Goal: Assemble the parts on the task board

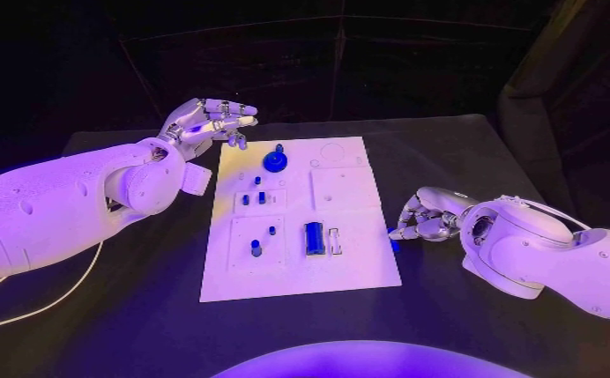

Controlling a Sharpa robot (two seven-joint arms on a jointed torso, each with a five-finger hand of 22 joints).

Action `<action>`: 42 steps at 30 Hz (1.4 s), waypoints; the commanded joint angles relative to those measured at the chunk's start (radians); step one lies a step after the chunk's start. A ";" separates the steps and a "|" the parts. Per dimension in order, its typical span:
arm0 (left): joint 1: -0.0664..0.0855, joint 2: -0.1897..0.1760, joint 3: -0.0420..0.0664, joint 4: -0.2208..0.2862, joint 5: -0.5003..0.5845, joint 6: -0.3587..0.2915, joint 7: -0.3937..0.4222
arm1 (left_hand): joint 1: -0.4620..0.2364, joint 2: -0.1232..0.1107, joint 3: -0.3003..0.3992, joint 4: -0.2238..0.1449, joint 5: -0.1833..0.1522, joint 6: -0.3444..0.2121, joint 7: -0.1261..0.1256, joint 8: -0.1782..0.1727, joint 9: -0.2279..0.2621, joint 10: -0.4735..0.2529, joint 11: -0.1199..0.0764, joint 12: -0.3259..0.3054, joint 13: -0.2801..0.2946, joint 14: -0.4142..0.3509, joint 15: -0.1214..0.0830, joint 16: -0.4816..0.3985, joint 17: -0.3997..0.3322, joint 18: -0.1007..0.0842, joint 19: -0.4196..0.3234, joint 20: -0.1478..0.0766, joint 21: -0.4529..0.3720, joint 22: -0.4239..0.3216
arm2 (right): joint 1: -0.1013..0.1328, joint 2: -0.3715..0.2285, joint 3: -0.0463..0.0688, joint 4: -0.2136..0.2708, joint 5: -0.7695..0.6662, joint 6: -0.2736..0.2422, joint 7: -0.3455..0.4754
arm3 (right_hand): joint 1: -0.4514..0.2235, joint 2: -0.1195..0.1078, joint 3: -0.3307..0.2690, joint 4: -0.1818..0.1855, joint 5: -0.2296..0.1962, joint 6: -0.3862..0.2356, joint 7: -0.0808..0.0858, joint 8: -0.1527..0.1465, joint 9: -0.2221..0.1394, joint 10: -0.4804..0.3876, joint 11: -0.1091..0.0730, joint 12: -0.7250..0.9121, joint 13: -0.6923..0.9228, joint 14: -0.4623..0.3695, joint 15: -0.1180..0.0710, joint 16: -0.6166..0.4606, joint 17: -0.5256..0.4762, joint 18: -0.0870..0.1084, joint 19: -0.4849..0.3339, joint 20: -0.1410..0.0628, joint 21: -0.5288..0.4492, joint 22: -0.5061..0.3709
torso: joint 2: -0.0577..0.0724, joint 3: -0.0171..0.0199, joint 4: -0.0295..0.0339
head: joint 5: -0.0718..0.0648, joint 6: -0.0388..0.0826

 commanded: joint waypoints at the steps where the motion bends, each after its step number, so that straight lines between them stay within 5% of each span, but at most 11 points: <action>1: 0.001 -0.001 0.000 0.001 0.003 0.011 0.006 | -0.003 0.009 -0.007 0.001 0.000 -0.008 0.001 0.004 -0.001 -0.008 0.002 0.006 0.001 -0.008 0.001 -0.005 -0.001 0.006 -0.008 0.002 -0.002 -0.001 | 0.000 0.007 0.000 -0.007 -0.060 0.022 -0.065 | -0.005 -0.003 -0.007 0.000 -0.006 0.007 -0.002 0.005 -0.002 0.002 -0.007 -0.003 -0.001 0.064 -0.001 -0.006 0.047 -0.001 0.014 0.000 -0.004 0.022 | 0.000 -0.0008 0.0020 | -0.003 -0.002; 26: 0.001 -0.004 0.000 0.000 0.003 0.012 0.006 | -0.004 0.011 -0.012 0.001 0.000 -0.010 0.001 0.006 -0.002 -0.012 0.002 0.009 0.001 -0.010 0.001 -0.004 -0.005 0.006 -0.007 0.003 -0.006 -0.004 | -0.016 0.062 0.000 -0.036 -0.114 0.097 -0.085 | 0.012 -0.008 -0.015 -0.008 -0.017 0.009 -0.003 0.004 -0.003 0.001 -0.008 -0.006 -0.002 0.064 -0.003 -0.008 0.046 -0.001 0.013 -0.001 -0.006 0.021 | 0.000 -0.0005 0.0028 | -0.001 -0.011; 42: 0.000 -0.006 -0.001 0.001 0.003 0.014 0.004 | -0.004 0.011 -0.012 0.001 0.000 -0.010 0.001 0.006 -0.002 -0.012 0.002 0.009 0.001 -0.010 0.001 -0.004 -0.005 0.006 -0.007 0.003 -0.006 -0.004 | -0.018 0.067 0.000 -0.063 -0.175 0.113 -0.125 | 0.067 0.013 -0.005 -0.037 -0.013 0.014 -0.005 0.003 -0.005 0.002 -0.011 -0.008 -0.001 0.064 -0.005 -0.008 0.048 -0.002 0.015 -0.003 -0.004 0.026 | 0.000 -0.0009 0.0032 | -0.002 -0.011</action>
